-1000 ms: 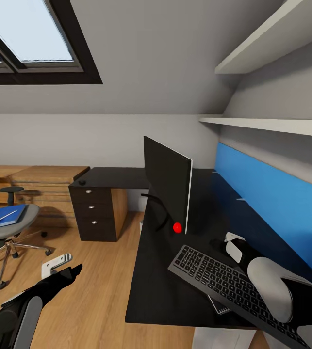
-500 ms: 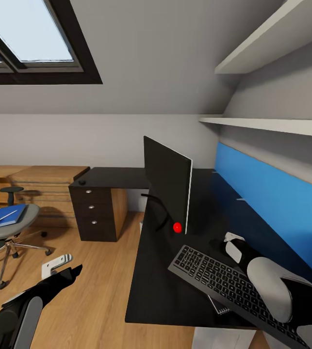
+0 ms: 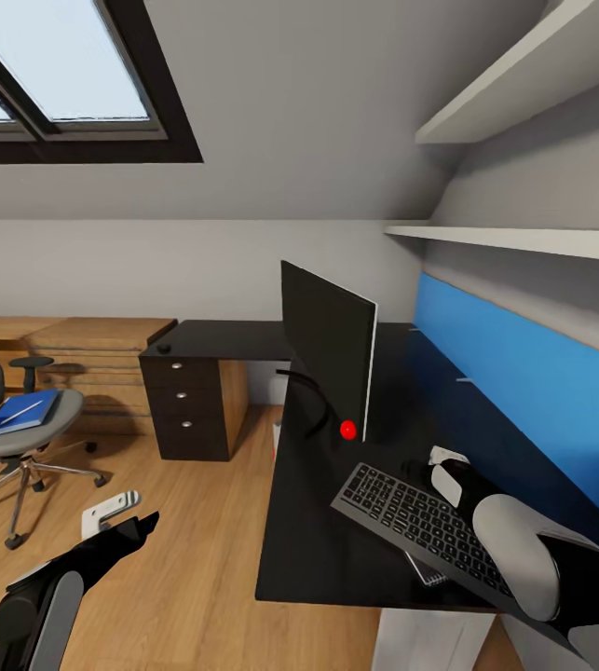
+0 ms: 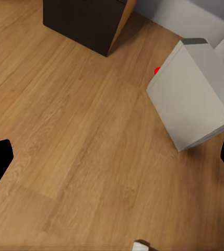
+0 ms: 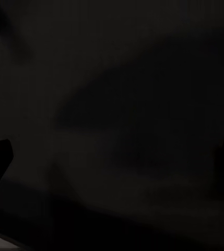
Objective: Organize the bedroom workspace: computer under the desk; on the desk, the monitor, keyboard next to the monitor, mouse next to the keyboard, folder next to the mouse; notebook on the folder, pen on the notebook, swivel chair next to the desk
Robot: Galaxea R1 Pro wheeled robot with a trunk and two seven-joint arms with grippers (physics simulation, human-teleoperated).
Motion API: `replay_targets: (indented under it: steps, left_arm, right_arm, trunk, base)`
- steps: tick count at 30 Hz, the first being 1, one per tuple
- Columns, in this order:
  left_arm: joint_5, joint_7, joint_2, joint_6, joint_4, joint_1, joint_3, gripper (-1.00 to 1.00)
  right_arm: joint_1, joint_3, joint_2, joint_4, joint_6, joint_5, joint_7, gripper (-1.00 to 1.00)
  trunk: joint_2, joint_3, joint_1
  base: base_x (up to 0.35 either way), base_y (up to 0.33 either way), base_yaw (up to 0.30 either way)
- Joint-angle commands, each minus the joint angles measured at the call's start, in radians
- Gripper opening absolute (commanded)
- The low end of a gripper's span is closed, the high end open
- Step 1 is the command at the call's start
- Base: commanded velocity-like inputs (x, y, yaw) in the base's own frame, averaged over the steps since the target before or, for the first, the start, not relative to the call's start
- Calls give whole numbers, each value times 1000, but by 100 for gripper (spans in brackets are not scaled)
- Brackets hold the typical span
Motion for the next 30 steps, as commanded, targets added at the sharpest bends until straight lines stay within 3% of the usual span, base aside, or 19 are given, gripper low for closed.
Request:
replay_targets:
  steps: [1,30]
  left_arm:
    - [11,9,0,4,-1,-1,0,100]
    - [11,9,-1,3,1,-1,-3,100]
  right_arm:
    - [0,-11,0,18,8,-21,-6,100]
    - [0,-11,2,19,7,-19,-5,100]
  trunk:
    - [0,-1,0]
    - [0,-1,0]
  base:
    - [-15,12,0]
    - [-10,98,0]
